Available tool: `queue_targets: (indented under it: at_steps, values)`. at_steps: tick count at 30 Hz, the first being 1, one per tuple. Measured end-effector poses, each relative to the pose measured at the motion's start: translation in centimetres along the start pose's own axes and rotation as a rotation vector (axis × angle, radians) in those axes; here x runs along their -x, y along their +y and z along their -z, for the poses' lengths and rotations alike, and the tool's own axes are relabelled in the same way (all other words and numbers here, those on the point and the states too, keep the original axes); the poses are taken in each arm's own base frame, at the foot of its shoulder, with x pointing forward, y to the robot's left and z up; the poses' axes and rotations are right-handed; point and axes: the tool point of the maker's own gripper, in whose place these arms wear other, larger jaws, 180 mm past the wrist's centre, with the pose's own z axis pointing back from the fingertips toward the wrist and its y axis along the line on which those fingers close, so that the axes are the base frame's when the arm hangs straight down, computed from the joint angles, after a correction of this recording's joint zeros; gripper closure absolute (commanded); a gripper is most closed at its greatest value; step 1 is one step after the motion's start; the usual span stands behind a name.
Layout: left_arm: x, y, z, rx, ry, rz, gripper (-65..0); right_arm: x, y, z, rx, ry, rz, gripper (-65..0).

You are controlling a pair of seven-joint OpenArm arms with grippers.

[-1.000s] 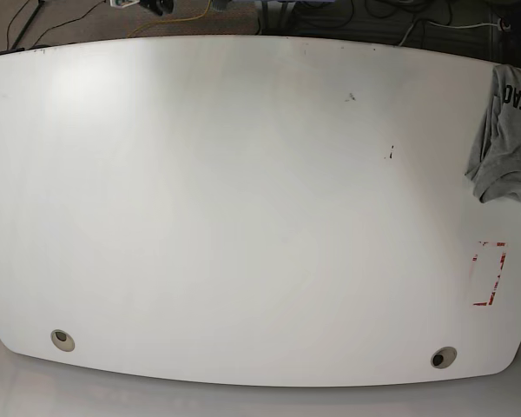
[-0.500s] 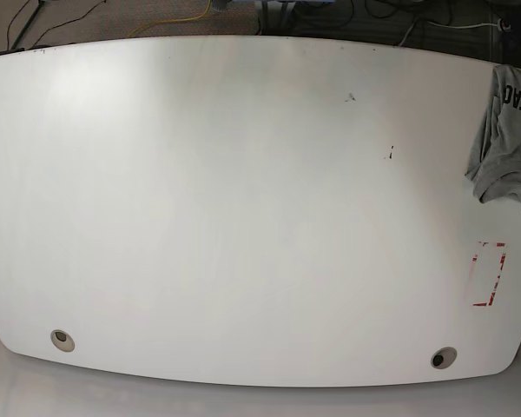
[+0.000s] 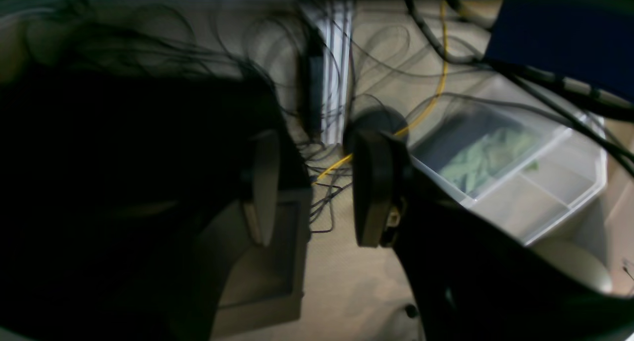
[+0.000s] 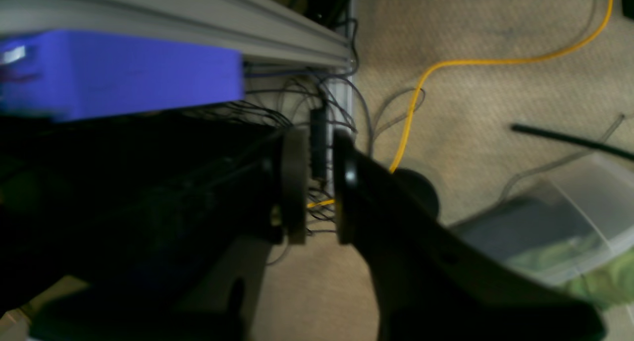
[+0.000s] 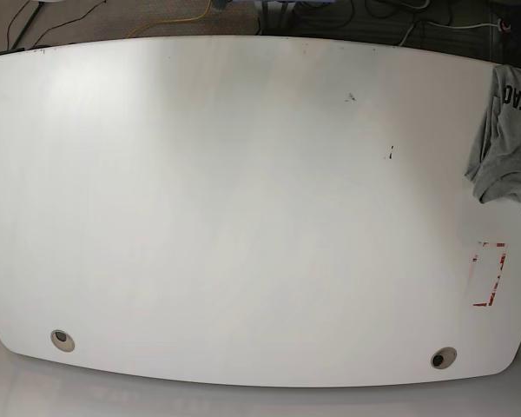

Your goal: Layout the t-shirt on the table in an organized manner, then fold the t-shirt properly

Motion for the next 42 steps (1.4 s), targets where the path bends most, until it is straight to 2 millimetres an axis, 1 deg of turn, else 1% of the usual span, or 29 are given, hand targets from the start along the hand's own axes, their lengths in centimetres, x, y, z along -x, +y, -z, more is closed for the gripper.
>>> queue_targets:
  at_steps: [3, 7, 10, 12, 15, 20, 23, 30, 35, 42]
  values:
    - [-0.8, 0.3, 1.1, -0.014, 0.006, -0.014, -22.5, 0.0, -0.3, 0.9, 0.003, 0.013, 0.009, -8.1]
    - [-2.0, 2.1, 1.9, -0.083, 0.003, -0.025, -22.5, -0.4, -0.3, 2.1, -0.002, 0.023, 0.015, -8.4]
    - [-2.4, 3.9, 2.3, -0.151, 0.015, -0.037, -22.5, -0.5, -0.7, 2.9, 0.012, 0.034, 0.016, -8.6]
    - [-2.6, 4.3, 2.6, -0.166, 0.022, -0.048, -22.6, -0.6, -1.1, 3.6, 0.032, 0.05, -0.003, -8.6]
    - [-2.8, 4.6, 3.1, -0.176, 0.043, -0.057, -22.6, -0.8, -1.5, 4.3, 0.049, 0.068, -0.024, -8.7]
    - [-2.4, 4.7, 4.1, -0.2, 0.117, 0.017, -22.8, -0.9, -2.3, 5.3, 0.085, 0.099, -0.063, -8.7]
    - [-2.8, 4.8, 4.5, -0.217, 0.129, 0.025, -22.8, -0.8, -2.8, 5.8, 0.106, 0.124, -0.078, -8.7]
    - [-3.7, 5.4, 4.7, -0.257, 0.122, 0.03, -22.8, -1.0, -3.8, 6.9, 0.148, 0.17, -0.083, -8.7]
    - [-3.6, 5.4, 4.7, -0.256, 0.126, 0.031, -22.8, -1.4, -4.0, 7.5, 0.161, 0.188, -0.075, -8.7]
    - [-3.2, 5.4, 4.7, -0.256, 0.135, 0.033, -22.9, -1.8, -3.9, 7.9, 0.16, 0.2, -0.073, -8.7]
